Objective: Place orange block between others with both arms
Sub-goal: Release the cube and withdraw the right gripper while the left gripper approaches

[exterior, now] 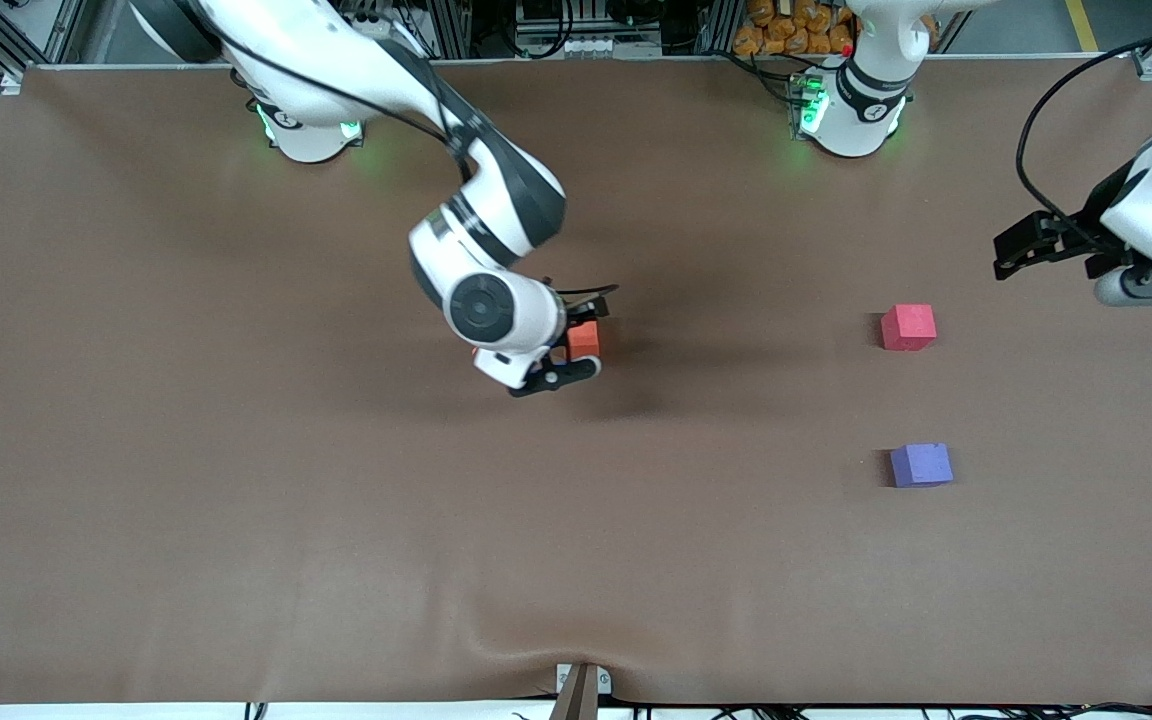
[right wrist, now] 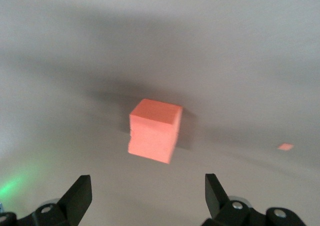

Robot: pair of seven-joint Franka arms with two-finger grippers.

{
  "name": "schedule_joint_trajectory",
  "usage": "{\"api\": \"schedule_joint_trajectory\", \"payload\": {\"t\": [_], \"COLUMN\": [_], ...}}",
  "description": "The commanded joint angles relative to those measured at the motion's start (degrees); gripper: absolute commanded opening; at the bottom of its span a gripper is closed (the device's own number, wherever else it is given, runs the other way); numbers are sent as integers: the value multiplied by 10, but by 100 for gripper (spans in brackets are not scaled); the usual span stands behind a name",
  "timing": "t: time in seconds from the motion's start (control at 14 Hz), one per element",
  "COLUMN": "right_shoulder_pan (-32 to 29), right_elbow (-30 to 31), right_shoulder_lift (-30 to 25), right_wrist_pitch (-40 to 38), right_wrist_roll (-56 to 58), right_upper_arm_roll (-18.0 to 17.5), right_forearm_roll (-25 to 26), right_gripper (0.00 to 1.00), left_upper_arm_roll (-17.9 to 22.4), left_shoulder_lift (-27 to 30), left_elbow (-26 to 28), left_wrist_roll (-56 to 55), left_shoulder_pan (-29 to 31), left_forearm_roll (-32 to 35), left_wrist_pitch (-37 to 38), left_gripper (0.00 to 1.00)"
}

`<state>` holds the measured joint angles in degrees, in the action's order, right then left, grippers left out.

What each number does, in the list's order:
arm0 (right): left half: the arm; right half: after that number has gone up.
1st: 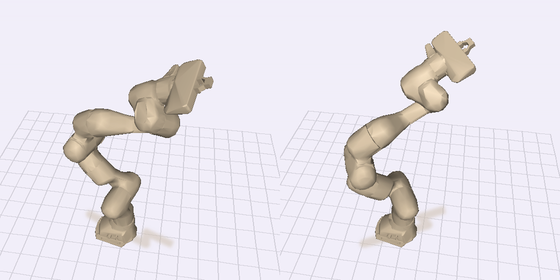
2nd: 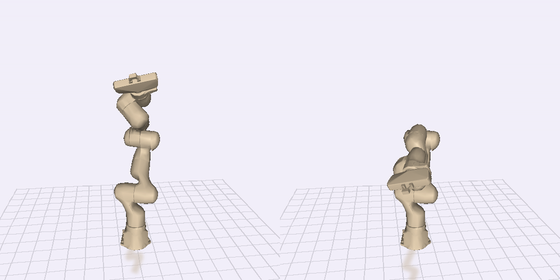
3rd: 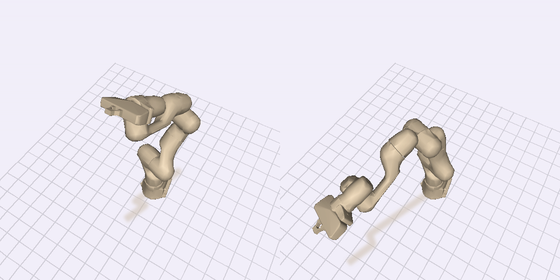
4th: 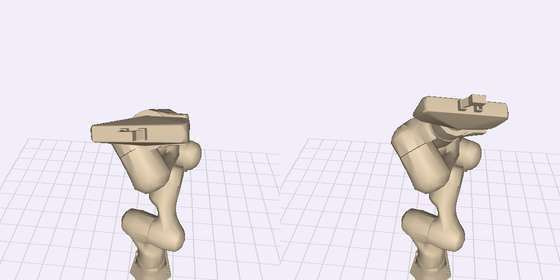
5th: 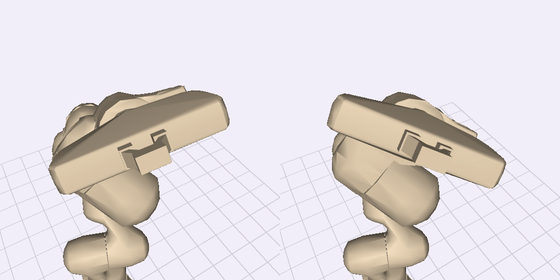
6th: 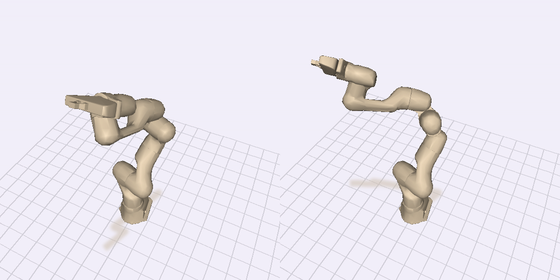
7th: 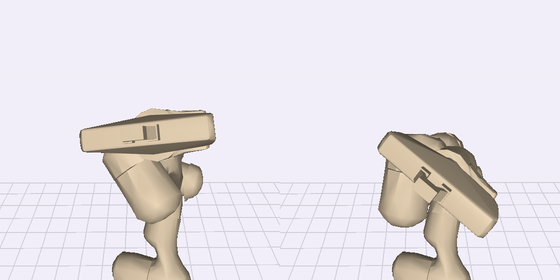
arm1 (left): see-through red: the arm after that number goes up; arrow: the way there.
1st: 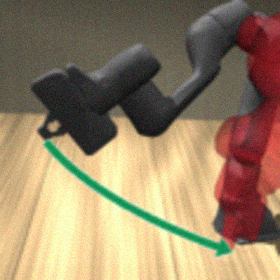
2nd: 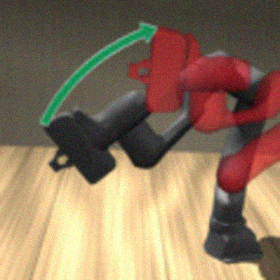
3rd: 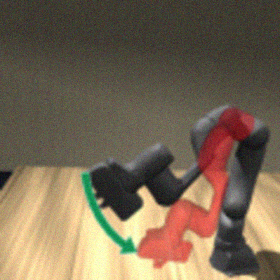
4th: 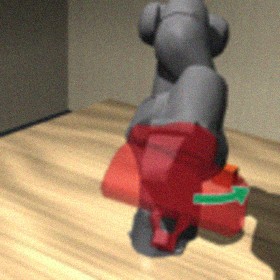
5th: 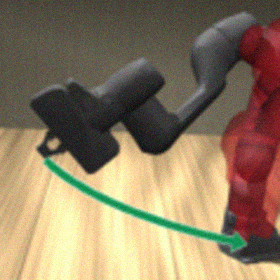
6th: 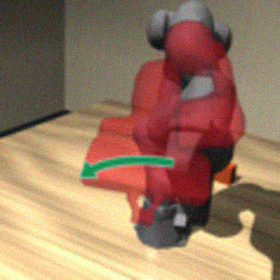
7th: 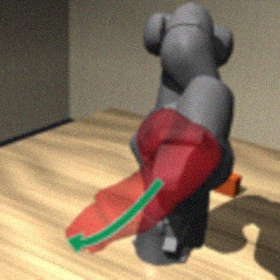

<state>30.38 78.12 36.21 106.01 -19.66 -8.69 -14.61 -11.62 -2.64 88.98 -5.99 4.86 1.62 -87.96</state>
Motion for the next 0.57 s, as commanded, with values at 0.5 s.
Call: {"api": "schedule_joint_trajectory", "payload": {"t": [0.5], "right_shoulder_pan": [-222], "right_elbow": [35], "right_shoulder_lift": [-220], "right_wrist_pitch": [-148], "right_wrist_roll": [4], "right_upper_arm_roll": [10], "right_forearm_roll": [142], "right_gripper": [100], "left_upper_arm_roll": [-12], "left_shoulder_lift": [-73], "left_elbow": [-23], "left_wrist_roll": [-128], "left_shoulder_pan": [-191], "left_forearm_roll": [12], "left_wrist_pitch": [-10], "left_gripper": [100]}}
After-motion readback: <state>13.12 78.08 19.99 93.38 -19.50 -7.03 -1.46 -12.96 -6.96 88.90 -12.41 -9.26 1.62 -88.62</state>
